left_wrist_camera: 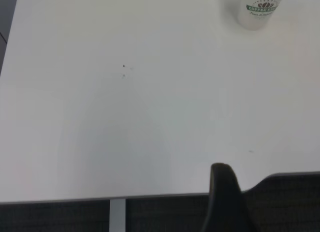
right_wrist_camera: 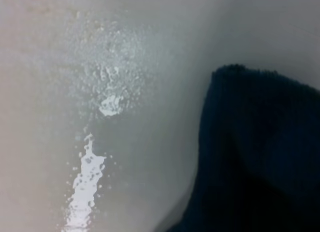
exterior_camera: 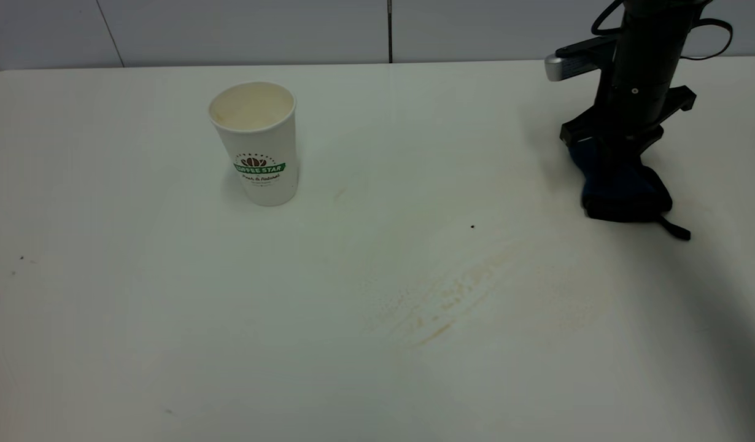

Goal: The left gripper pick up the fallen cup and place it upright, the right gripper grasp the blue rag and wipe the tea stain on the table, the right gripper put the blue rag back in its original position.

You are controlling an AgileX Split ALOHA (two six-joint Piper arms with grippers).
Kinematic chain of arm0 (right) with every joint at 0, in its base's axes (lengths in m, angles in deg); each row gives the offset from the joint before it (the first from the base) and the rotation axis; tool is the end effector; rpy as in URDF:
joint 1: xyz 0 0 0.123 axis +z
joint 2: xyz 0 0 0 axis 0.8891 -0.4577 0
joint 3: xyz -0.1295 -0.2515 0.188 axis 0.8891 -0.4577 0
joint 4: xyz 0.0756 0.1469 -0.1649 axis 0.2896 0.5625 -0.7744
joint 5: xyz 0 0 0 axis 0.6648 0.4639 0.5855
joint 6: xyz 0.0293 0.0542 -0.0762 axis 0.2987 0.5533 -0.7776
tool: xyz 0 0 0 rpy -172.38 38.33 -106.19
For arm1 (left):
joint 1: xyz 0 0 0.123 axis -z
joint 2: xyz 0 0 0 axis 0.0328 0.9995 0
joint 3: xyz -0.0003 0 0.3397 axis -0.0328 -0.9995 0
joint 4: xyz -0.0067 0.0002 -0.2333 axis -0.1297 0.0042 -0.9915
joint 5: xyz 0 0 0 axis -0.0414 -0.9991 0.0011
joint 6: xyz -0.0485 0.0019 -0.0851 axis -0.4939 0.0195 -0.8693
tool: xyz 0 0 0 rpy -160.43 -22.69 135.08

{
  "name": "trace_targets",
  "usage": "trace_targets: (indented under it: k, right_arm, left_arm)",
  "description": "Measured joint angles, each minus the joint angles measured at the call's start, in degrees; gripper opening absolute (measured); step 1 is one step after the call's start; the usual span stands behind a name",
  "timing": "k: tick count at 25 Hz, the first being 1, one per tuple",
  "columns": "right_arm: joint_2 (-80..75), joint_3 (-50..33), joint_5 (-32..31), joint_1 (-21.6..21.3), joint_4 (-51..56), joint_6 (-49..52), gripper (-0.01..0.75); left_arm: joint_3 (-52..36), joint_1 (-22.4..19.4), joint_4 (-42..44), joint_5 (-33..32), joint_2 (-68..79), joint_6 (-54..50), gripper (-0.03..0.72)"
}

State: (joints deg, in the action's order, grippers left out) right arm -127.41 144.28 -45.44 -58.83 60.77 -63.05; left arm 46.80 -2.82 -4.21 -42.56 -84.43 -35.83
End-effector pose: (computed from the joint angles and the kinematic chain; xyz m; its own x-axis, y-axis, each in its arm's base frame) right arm 0.5436 0.0288 0.0275 -0.9624 -0.2188 -0.1607 -0.2025 0.9728 -0.1121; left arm -0.0743 -0.0070 0.2541 -0.5128 0.0116 -0.8585 0.0442 0.9989 -0.0129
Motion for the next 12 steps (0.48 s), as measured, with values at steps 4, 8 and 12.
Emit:
trace_targets:
  k: [4,8,12]
  right_arm:
    - [1.7,-0.4,-3.1,-0.2,0.7,1.1,0.460]
    - [8.2,-0.9,-10.7,-0.1,1.7,1.3,0.647]
    - [20.2,-0.9,-19.3,1.4,3.4,1.3,0.651]
  left_arm:
    - [0.0,0.0,0.0,0.0,0.0,0.0,0.485]
    - [0.0,0.0,0.0,0.0,0.0,0.0,0.485]
    - [0.0,0.0,0.0,0.0,0.0,0.0,0.485]
